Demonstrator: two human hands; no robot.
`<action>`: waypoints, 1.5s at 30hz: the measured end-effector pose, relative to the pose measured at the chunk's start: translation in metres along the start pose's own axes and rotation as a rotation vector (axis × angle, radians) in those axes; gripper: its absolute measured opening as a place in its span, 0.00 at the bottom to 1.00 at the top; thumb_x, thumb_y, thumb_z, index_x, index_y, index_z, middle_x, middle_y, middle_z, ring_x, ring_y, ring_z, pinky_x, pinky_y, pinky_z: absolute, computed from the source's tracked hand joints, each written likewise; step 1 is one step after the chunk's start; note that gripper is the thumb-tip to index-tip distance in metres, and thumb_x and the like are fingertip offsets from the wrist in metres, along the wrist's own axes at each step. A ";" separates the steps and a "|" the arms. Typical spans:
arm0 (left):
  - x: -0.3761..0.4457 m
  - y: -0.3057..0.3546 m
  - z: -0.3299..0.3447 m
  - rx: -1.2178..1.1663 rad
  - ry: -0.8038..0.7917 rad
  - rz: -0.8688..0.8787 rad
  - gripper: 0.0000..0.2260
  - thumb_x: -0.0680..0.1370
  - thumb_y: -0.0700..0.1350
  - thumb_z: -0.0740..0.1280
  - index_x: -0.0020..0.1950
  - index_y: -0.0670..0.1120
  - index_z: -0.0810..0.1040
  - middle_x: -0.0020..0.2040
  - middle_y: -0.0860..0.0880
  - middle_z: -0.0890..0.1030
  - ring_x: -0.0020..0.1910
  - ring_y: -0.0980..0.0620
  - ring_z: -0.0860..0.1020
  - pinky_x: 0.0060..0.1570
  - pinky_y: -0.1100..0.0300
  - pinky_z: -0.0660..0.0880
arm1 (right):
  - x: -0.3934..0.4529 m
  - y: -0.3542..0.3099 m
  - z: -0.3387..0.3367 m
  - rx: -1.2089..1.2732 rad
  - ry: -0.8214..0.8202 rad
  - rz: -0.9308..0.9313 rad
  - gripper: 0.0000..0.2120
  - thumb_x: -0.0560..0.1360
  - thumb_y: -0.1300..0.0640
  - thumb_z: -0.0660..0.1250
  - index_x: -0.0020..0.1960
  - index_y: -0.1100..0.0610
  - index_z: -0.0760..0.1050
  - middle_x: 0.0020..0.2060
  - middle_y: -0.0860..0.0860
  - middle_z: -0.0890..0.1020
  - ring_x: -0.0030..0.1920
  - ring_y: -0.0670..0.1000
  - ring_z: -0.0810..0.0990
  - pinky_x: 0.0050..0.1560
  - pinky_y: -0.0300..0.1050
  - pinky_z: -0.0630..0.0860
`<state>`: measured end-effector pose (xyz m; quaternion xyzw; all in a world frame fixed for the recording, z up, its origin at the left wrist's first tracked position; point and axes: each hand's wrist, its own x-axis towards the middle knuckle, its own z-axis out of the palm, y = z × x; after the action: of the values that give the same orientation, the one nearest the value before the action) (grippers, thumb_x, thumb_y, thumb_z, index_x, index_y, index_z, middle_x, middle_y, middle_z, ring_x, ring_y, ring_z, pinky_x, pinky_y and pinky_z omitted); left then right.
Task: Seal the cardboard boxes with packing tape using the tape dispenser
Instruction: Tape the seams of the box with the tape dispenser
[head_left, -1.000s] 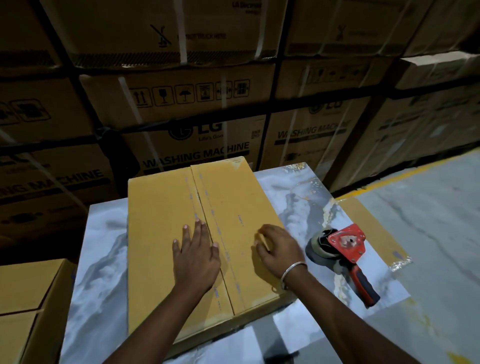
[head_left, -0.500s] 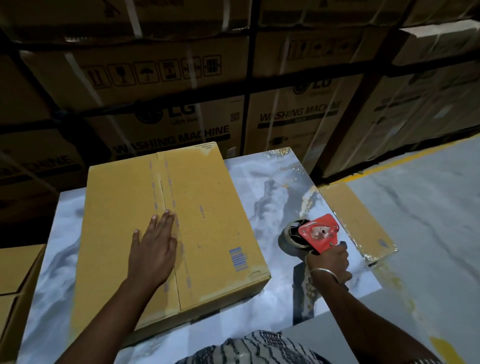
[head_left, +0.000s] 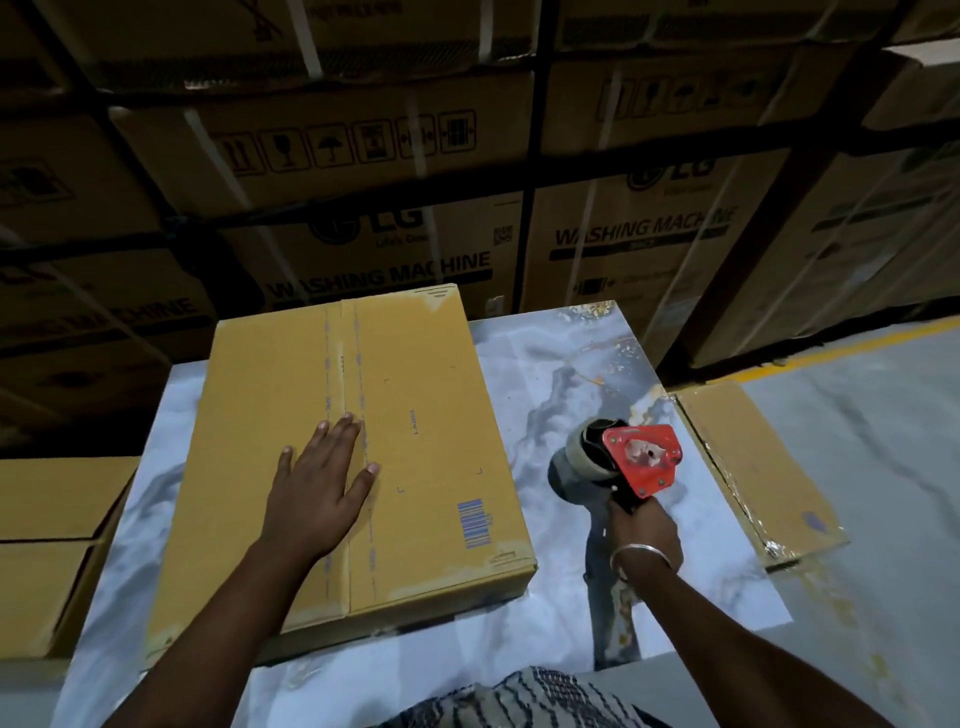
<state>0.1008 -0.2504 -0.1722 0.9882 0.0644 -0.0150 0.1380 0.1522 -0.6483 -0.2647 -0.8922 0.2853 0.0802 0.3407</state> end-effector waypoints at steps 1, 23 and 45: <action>0.000 0.000 0.000 0.006 -0.005 -0.001 0.34 0.78 0.68 0.41 0.82 0.56 0.51 0.81 0.58 0.51 0.81 0.54 0.49 0.76 0.42 0.48 | -0.003 -0.012 0.000 0.038 0.005 -0.028 0.17 0.77 0.41 0.68 0.50 0.56 0.81 0.47 0.59 0.85 0.49 0.65 0.83 0.46 0.51 0.76; 0.010 -0.021 -0.014 0.112 -0.022 0.134 0.31 0.78 0.67 0.45 0.75 0.54 0.66 0.73 0.54 0.68 0.74 0.50 0.63 0.69 0.44 0.57 | -0.154 -0.250 0.060 0.722 -0.850 -0.309 0.23 0.74 0.42 0.74 0.37 0.61 0.73 0.27 0.55 0.73 0.24 0.53 0.72 0.27 0.43 0.73; 0.087 -0.030 -0.068 -1.272 -0.256 -0.569 0.21 0.85 0.56 0.57 0.56 0.39 0.78 0.35 0.43 0.84 0.33 0.46 0.79 0.40 0.54 0.78 | -0.138 -0.242 0.095 1.027 -1.228 -0.067 0.29 0.56 0.41 0.84 0.34 0.60 0.72 0.23 0.51 0.71 0.19 0.50 0.70 0.24 0.41 0.71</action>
<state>0.1843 -0.1920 -0.1191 0.6514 0.2996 -0.1257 0.6857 0.1799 -0.3771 -0.1544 -0.4283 0.0213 0.4054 0.8073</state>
